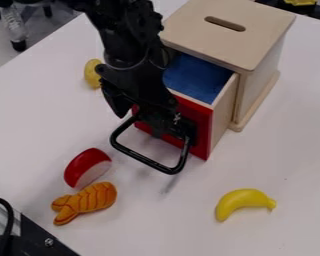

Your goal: Closed the drawer

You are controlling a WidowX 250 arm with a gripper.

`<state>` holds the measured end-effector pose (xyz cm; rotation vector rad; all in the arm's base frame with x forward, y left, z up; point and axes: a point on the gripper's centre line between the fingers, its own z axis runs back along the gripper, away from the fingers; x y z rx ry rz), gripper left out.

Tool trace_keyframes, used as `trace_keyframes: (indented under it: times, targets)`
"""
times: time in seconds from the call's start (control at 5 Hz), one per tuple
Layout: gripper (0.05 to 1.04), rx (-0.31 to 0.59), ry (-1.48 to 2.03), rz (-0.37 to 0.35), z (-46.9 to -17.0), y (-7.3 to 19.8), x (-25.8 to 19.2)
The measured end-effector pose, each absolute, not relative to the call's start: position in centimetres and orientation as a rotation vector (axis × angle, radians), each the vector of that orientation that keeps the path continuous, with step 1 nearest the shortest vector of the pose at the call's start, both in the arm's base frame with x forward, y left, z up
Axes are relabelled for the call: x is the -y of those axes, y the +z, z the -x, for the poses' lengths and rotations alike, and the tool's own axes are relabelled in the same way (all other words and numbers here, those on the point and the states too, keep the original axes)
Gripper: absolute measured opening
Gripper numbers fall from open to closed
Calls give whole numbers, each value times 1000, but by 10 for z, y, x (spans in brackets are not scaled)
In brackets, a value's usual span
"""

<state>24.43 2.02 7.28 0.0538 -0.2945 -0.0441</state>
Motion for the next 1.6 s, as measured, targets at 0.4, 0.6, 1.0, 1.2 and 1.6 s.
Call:
trace_keyframes:
  times: [0.4, 0.6, 1.0, 1.2, 1.6]
  targets:
    - [1000, 288, -36, -44, -258, 66, -19]
    - [1000, 279, -29, -34, -265, 64, -18]
    - [1000, 315, -15, -6, -293, 73, -16]
    - [1000, 337, -16, -1, -307, 79, -15]
    - [1000, 356, -27, -15, -325, 82, -19]
